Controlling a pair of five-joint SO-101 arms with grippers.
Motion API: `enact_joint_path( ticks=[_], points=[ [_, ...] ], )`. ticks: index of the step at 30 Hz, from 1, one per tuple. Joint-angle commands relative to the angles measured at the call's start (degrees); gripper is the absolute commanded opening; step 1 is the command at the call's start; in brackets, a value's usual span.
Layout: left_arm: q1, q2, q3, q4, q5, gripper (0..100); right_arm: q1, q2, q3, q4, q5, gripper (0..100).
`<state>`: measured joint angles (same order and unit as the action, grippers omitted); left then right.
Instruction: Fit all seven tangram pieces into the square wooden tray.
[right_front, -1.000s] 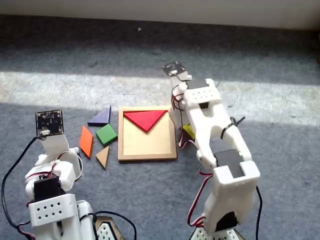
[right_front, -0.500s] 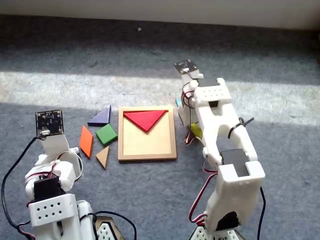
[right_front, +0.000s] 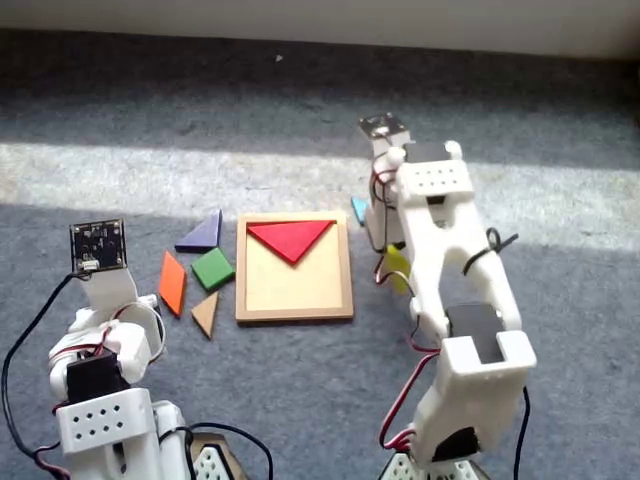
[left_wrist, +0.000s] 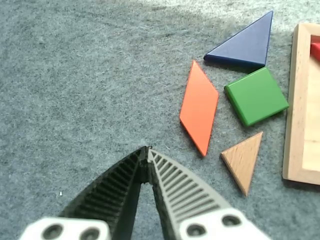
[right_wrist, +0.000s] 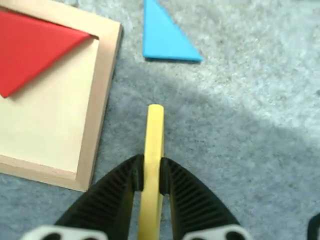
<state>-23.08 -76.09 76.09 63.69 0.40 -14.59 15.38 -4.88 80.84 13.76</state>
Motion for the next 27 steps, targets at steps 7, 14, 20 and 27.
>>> enact_joint_path(
  ticks=[7,14,20,27],
  points=[
    [-0.3,-0.5,-1.9,-1.2,-0.4,1,-9.8,-7.5,-2.8,-1.6,-10.9,0.7],
    [-0.3,-0.5,-1.9,-1.2,-0.4,1,-16.0,-5.4,0.7,-11.8,-21.1,0.7],
    [-0.3,-0.5,-1.9,-1.2,-0.4,1,-18.3,-5.3,6.6,-22.9,-26.5,0.6],
    [-0.4,-0.5,-1.9,-1.2,-0.4,1,-18.6,-5.6,10.5,-28.4,-33.3,0.6]
  ],
)
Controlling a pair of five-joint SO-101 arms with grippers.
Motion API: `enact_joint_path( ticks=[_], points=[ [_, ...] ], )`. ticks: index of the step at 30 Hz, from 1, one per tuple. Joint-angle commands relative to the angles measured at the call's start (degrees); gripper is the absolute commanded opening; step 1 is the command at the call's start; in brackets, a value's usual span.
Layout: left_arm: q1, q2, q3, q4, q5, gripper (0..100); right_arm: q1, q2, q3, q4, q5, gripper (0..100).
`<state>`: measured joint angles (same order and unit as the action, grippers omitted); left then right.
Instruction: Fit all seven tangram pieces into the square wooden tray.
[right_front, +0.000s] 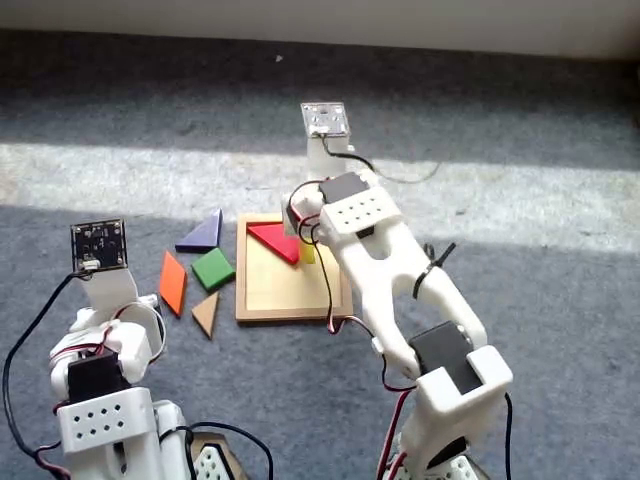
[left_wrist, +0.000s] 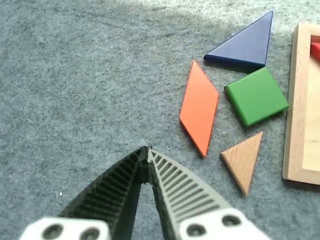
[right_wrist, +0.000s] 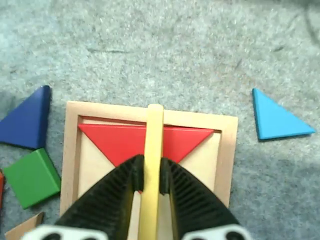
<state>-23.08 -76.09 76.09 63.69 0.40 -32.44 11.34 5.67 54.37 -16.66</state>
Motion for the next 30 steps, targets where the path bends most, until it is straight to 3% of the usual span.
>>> enact_joint_path(
  ticks=[1,6,12,26,30],
  points=[
    [-0.4,-0.5,-1.9,-1.2,-0.4,1,-0.8,-1.5,0.0,-1.9,-4.0,0.6],
    [-0.5,-0.5,-1.9,-1.2,-0.4,1,-0.4,-1.2,0.1,-0.2,-5.2,1.4],
    [-0.5,-0.5,-1.9,-1.2,-0.4,1,-0.5,-1.5,-0.3,7.4,-5.2,13.5],
    [-0.5,-0.5,-1.9,-1.2,-0.4,1,2.2,-11.3,2.2,12.7,3.0,12.9],
    [-0.4,-0.5,-1.9,-1.2,-0.4,1,6.1,-11.2,5.1,7.7,3.1,4.6]
  ],
)
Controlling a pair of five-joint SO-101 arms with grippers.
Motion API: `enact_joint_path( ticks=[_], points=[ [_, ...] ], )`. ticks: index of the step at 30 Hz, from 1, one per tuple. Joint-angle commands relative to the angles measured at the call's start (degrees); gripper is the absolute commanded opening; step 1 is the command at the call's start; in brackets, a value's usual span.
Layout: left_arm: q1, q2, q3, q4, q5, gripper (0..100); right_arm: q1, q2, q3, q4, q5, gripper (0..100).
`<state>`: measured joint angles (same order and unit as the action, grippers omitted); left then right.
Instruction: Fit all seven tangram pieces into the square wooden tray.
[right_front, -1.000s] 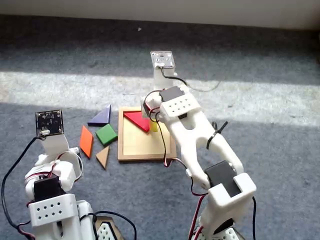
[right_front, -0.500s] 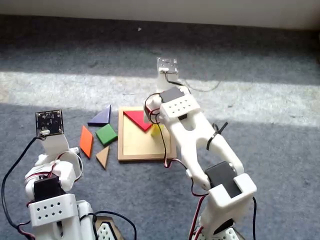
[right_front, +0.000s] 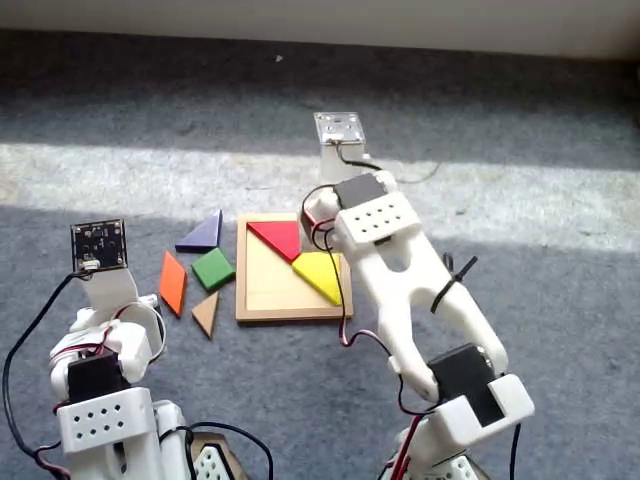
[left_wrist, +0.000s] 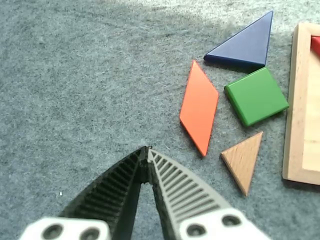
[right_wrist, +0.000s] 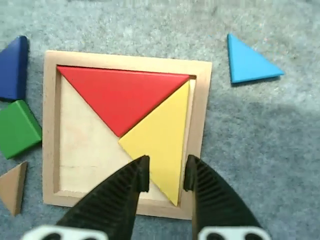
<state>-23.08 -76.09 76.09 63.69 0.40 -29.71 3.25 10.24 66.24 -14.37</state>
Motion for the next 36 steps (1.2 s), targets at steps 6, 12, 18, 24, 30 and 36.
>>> enact_joint_path(
  ticks=[6,12,18,24,30,36],
  points=[
    [-0.4,-0.5,-1.9,-1.2,-0.4,1,9.9,-0.4,3.3,-13.6,16.6,1.3],
    [-0.3,-0.5,-1.9,-1.2,-0.4,1,15.3,5.3,2.1,-13.9,22.4,12.2],
    [-0.3,-0.5,-1.9,-1.2,-0.4,1,16.0,10.9,-4.0,-13.7,27.2,30.0],
    [-0.3,-0.5,-1.9,-1.2,-0.4,1,13.1,13.7,-7.3,-13.7,31.9,30.0],
    [-0.3,-0.5,-1.8,-1.2,-0.4,1,8.9,16.3,-7.6,-14.0,36.7,30.0],
    [-0.3,-0.5,-1.8,-1.2,-0.4,1,7.9,22.3,-14.3,-13.8,36.7,30.0]
  ],
)
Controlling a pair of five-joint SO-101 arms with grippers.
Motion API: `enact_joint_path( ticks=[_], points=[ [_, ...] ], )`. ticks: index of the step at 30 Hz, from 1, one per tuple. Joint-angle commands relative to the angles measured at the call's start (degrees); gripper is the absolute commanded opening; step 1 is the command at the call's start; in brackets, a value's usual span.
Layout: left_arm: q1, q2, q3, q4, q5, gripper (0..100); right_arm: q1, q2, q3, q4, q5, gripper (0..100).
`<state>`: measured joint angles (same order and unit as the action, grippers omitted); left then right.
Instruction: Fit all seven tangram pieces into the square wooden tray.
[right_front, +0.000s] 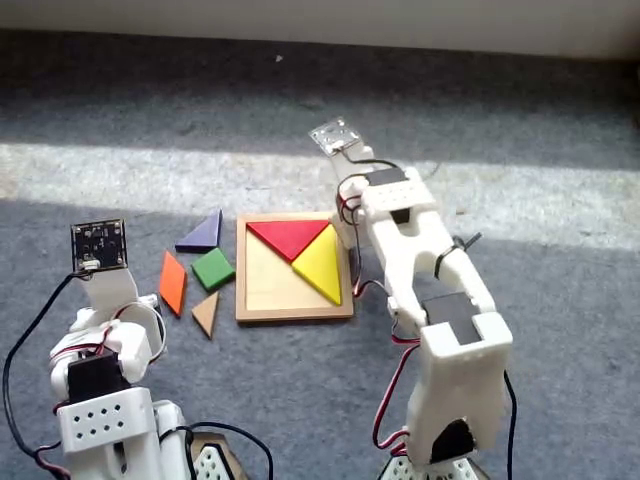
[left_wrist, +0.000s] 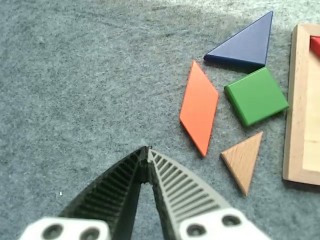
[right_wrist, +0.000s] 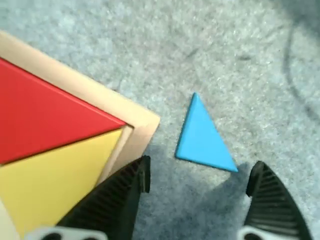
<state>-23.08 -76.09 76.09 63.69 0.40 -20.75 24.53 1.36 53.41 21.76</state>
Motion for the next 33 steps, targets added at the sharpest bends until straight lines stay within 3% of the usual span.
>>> enact_joint_path(
  ticks=[1,6,12,22,28,33],
  points=[
    [-0.3,-0.5,-1.8,-1.2,-0.4,1,-1.0,2.8,-6.9,-0.9,0.5,30.0],
    [-0.3,-0.5,-1.8,-1.2,-0.4,1,-0.7,10.2,-12.5,-0.6,0.7,28.3],
    [-0.3,-0.5,-1.1,-2.6,-0.2,1,0.3,13.1,-18.2,5.8,0.8,14.6],
    [-0.3,-0.5,-0.6,-3.6,-0.1,1,4.3,14.4,-19.5,9.5,0.6,2.6],
    [-0.3,-0.5,-0.6,-3.6,-0.1,1,4.7,7.4,-21.4,15.5,0.5,0.8],
    [-0.3,-0.5,-0.6,-3.6,-0.1,1,5.1,-0.7,-13.9,16.5,0.4,0.7]
  ],
)
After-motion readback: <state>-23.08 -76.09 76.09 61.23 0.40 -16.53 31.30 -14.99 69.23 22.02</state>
